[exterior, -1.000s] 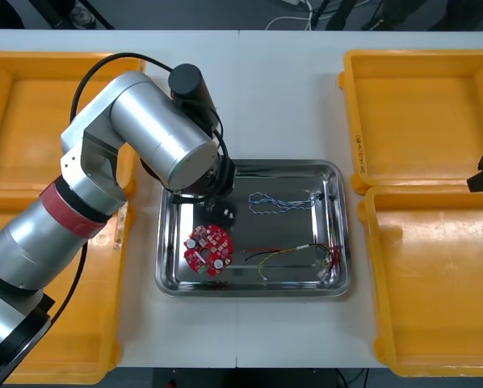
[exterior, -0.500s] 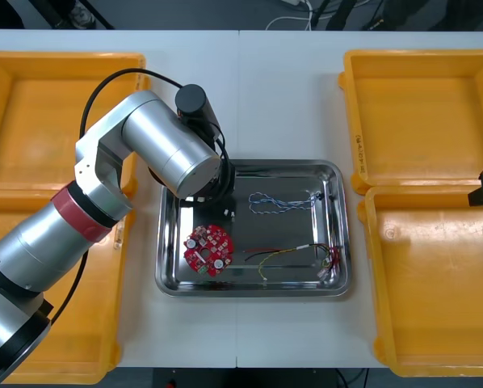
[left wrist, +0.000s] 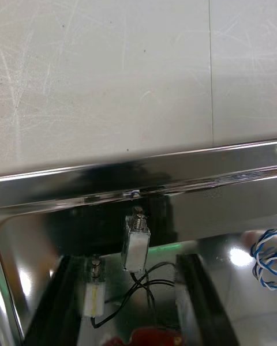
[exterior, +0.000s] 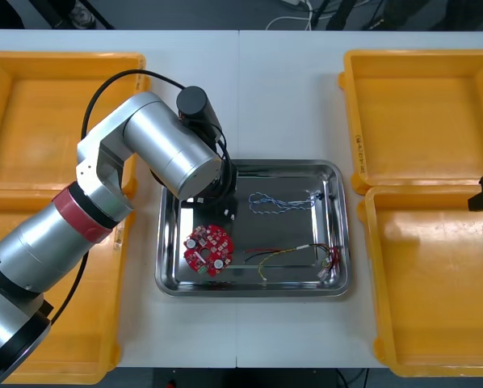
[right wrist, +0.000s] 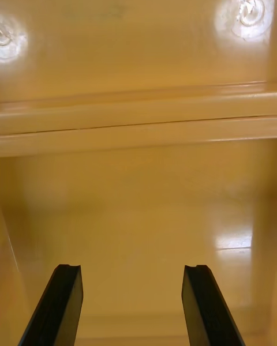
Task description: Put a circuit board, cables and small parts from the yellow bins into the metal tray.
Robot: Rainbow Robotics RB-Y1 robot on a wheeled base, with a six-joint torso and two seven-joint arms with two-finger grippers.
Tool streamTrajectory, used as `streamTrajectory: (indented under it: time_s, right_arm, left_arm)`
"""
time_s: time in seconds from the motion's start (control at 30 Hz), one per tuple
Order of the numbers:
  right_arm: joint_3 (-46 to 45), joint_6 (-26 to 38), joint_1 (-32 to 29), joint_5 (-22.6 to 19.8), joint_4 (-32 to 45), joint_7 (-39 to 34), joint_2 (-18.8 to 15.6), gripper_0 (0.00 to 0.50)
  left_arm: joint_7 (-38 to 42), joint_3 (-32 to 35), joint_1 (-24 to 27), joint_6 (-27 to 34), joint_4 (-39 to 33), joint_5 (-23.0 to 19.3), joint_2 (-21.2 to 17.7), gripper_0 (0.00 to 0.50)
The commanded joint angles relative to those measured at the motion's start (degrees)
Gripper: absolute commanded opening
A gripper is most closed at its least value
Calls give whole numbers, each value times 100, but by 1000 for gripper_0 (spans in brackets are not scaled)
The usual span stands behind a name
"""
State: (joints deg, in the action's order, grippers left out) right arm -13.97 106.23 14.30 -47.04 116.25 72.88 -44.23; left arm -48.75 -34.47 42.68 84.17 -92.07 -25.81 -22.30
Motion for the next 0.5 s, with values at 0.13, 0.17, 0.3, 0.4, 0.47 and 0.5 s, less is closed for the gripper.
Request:
streamTrajectory:
  time_s: [0.13, 0.17, 0.3, 0.4, 0.47, 0.5]
  right_arm:
    - [-176, -59, -68, 213, -94, 578, -244, 500]
    - [-168, -59, -68, 213, -120, 631, -244, 500]
    - [-176, -85, -68, 274, -182, 763, -244, 500]
    - [-176, -112, -76, 283, -234, 815, -244, 500]
    - [-176, -173, -129, 292, -252, 824, -244, 500]
    - [-176, -182, -155, 301, -243, 824, -244, 500]
  left_arm:
    - [58, -192, -76, -68, -92, 137, 121, 500]
    - [67, -192, -76, -68, -92, 137, 121, 500]
    - [85, -192, -76, -15, -127, 128, 121, 500]
    - [94, -183, -67, 64, -206, 128, 94, 500]
    - [85, -130, -67, 187, -294, 93, 59, 500]
    - [85, -122, -67, 222, -329, 76, 50, 500]
